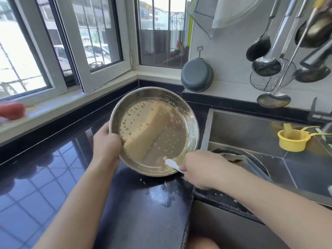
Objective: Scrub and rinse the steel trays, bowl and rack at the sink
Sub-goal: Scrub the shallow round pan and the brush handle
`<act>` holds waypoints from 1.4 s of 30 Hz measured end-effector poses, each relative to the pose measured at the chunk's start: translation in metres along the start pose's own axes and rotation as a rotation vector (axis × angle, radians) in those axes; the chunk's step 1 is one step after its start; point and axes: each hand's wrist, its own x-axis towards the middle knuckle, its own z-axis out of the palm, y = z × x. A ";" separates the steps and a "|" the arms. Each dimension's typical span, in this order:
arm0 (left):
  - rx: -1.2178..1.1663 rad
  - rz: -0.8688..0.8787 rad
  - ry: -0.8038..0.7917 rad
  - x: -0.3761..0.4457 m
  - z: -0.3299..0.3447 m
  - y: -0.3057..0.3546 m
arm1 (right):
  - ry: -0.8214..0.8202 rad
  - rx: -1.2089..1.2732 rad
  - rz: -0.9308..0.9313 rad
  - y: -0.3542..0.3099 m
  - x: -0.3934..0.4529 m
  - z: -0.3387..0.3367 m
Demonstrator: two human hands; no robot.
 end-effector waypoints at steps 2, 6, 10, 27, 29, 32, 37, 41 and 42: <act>0.034 -0.012 -0.006 0.000 -0.001 0.000 | 0.043 -0.106 -0.006 0.001 -0.003 -0.005; 0.033 0.063 0.107 -0.009 0.009 -0.013 | 0.164 -0.197 0.088 0.015 -0.006 -0.025; -0.041 0.169 0.125 -0.028 0.027 -0.022 | 0.176 -0.177 0.093 0.004 -0.011 -0.023; -0.200 0.109 0.163 -0.039 0.035 -0.031 | 0.018 0.007 -0.068 -0.021 -0.004 -0.004; -0.188 0.108 0.162 -0.041 0.036 -0.036 | 0.007 0.032 -0.096 -0.024 -0.002 0.003; -0.182 0.125 0.169 -0.043 0.037 -0.036 | 0.018 -0.041 -0.052 -0.010 -0.004 -0.005; -0.075 0.205 0.170 -0.045 0.039 -0.037 | 0.110 -0.236 0.095 0.017 -0.010 -0.030; -0.073 0.240 0.154 -0.049 0.043 -0.034 | 0.102 -0.197 0.051 0.012 -0.013 -0.023; -0.076 0.231 0.161 -0.049 0.043 -0.035 | 0.072 -0.130 0.014 0.006 -0.012 -0.017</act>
